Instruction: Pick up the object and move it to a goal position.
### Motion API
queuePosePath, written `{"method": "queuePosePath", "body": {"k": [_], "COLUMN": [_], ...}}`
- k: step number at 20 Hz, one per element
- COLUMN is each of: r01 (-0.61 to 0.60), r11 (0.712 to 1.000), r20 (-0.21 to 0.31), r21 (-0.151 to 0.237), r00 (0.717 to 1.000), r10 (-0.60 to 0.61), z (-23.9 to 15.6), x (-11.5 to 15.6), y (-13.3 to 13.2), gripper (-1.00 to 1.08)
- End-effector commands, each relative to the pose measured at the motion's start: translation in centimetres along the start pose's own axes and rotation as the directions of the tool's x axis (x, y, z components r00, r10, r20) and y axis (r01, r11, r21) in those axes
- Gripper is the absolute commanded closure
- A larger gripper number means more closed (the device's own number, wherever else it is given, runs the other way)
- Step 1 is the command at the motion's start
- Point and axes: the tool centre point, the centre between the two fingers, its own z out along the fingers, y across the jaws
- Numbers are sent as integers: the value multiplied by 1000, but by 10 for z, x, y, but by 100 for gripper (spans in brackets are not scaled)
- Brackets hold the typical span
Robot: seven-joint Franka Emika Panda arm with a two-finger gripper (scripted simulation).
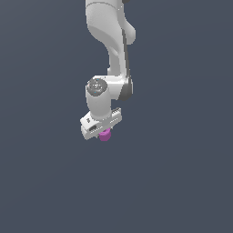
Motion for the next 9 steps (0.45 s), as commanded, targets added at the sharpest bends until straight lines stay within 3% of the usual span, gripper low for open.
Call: {"method": "queuePosePath", "body": {"k": [1, 9], "r01": [0, 0], "r11": [1000, 1000], "r20": [0, 0], "r21": [0, 0], "r00": [1000, 1000], "r10": [0, 0], "z": [-3, -5], "x": [5, 12], "y": [6, 14], "gripper": [108, 108]}}
